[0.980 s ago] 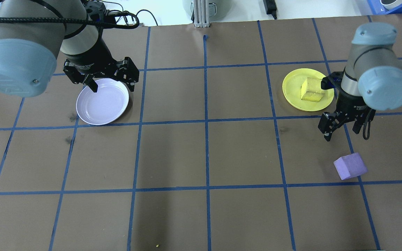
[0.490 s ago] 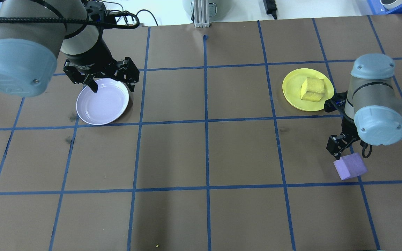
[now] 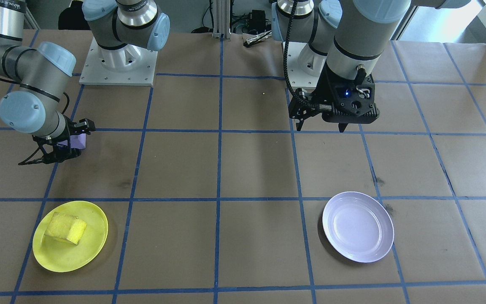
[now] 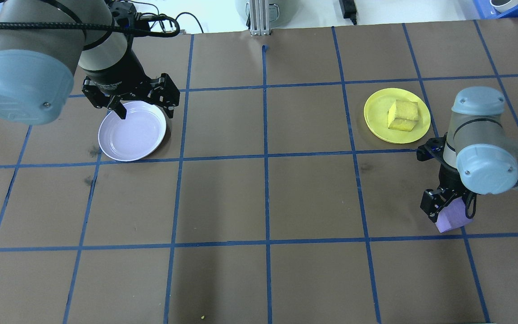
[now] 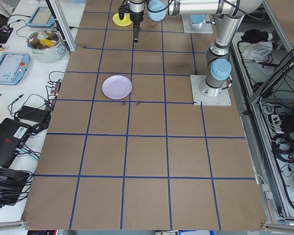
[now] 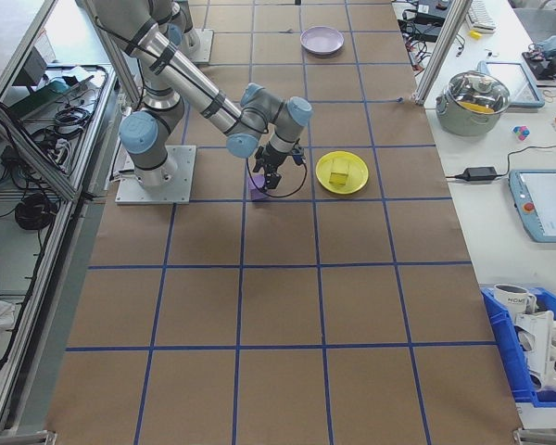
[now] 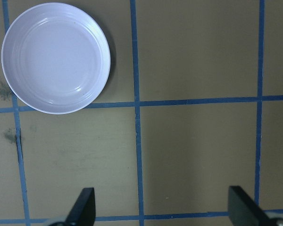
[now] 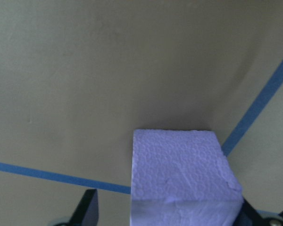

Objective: Sort blocks by color into plates

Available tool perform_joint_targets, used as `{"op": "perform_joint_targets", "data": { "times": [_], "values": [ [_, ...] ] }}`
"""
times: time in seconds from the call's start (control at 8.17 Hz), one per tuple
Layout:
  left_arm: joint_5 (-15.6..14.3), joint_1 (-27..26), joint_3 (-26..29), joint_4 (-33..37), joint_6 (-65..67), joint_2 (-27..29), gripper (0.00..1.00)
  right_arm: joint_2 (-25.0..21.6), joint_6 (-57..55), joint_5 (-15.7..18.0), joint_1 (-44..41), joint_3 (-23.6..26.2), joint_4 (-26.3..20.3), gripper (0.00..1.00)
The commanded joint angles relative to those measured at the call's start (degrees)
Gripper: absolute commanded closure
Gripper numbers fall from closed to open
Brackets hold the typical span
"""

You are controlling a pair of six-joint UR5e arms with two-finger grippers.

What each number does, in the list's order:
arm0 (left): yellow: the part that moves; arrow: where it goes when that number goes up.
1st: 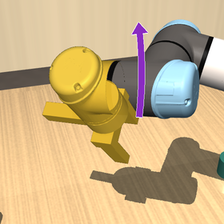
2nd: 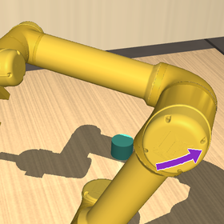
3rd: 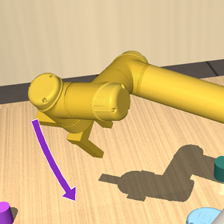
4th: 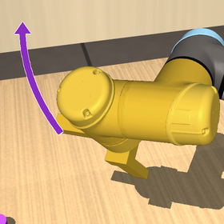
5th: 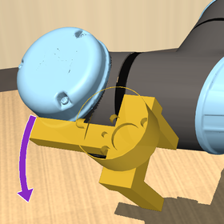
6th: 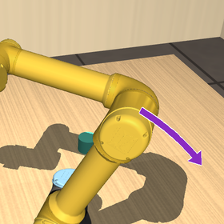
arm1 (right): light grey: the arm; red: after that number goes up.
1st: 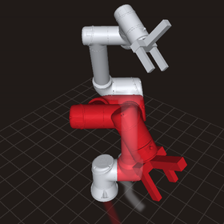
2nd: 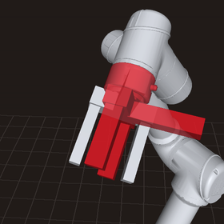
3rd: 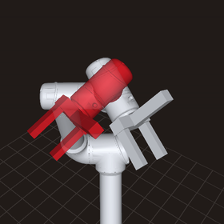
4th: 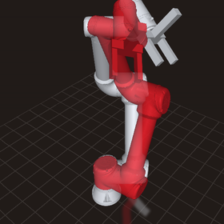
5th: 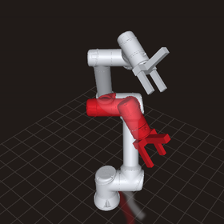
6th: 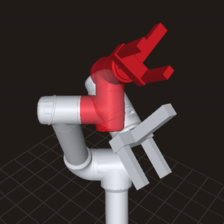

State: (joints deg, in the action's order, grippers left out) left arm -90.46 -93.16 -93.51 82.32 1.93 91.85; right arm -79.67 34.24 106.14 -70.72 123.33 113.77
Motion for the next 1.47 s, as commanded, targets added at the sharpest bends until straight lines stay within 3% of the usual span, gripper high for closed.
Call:
{"op": "perform_joint_targets", "data": {
  "times": [0.0,0.24,0.49,0.73,1.1,1.35],
  "values": [
    [-0.1,0.0,0.0,-0.1,0.0,0.0,0.0,1.4,0.5,1.0,0.1,1.9,0.7,0.47],
    [-0.1,0.0,0.0,-0.1,0.0,0.0,0.0,1.2,0.7,2.6,0.1,1.9,0.8,0.72],
    [-0.1,0.0,0.0,-0.1,0.0,0.0,0.0,0.3,-0.8,1.0,-0.3,-0.8,-1.1,0.73],
    [-0.1,0.0,0.0,-0.1,0.0,0.0,0.0,-2.6,-15.4,-7.8,-4.1,-3.4,-7.8,0.72],
    [-0.1,0.0,0.1,-0.1,0.0,0.0,0.0,-2.0,-38.5,-15.8,-21.2,-7.4,-8.2,0.71],
    [-0.2,0.1,0.0,0.1,0.0,0.2,0.0,1.8,-48.8,-22.3,-30.2,-12.6,-7.4,0.7]
  ]
}}
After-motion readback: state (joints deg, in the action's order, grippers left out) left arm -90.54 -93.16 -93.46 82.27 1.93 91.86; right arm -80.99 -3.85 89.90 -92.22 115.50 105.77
